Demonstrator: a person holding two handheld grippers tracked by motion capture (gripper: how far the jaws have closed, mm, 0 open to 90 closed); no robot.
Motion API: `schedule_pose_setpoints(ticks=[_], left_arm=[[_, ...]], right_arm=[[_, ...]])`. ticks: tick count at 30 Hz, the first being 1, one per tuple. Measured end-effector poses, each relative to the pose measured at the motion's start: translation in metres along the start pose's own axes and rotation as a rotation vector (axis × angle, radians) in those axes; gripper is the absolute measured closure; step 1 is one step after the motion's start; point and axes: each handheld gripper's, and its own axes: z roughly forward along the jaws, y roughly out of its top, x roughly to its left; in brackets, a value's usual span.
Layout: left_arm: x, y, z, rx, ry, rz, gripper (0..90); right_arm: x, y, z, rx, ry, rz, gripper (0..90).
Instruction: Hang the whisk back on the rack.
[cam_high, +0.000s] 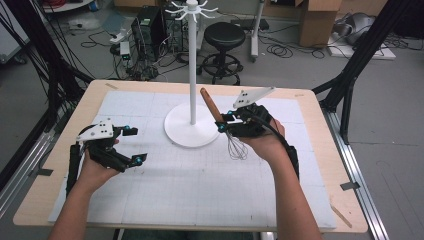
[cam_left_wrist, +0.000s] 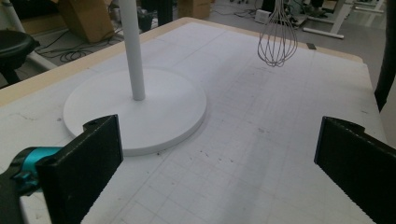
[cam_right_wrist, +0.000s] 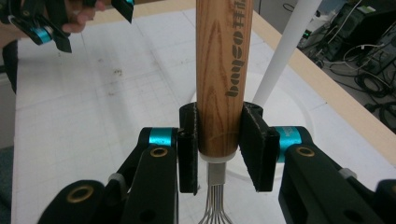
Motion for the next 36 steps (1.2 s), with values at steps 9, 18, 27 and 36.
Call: schedule_pose_setpoints(ticks=[9,18,27,36], left_arm=[[0.000,0.000,0.000,0.008,-0.001,0.002,1.6],[0.000,0.000,0.001,0.011,0.001,0.002,1.6],[0.000,0.000,0.001,0.007,-0.003,0.003,1.6],[0.000,-0.001,0.001,0.012,-0.003,0.002,1.6]], right_arm=[[-0.017,0.012,-0.016,-0.031,-0.005,0.018,69.3],[-0.032,0.031,-0.033,-0.052,-0.022,0.025,69.3],[-0.040,0.043,-0.040,-0.090,-0.026,0.042,69.2],[-0.045,0.052,-0.041,-0.102,-0.032,0.042,69.3]])
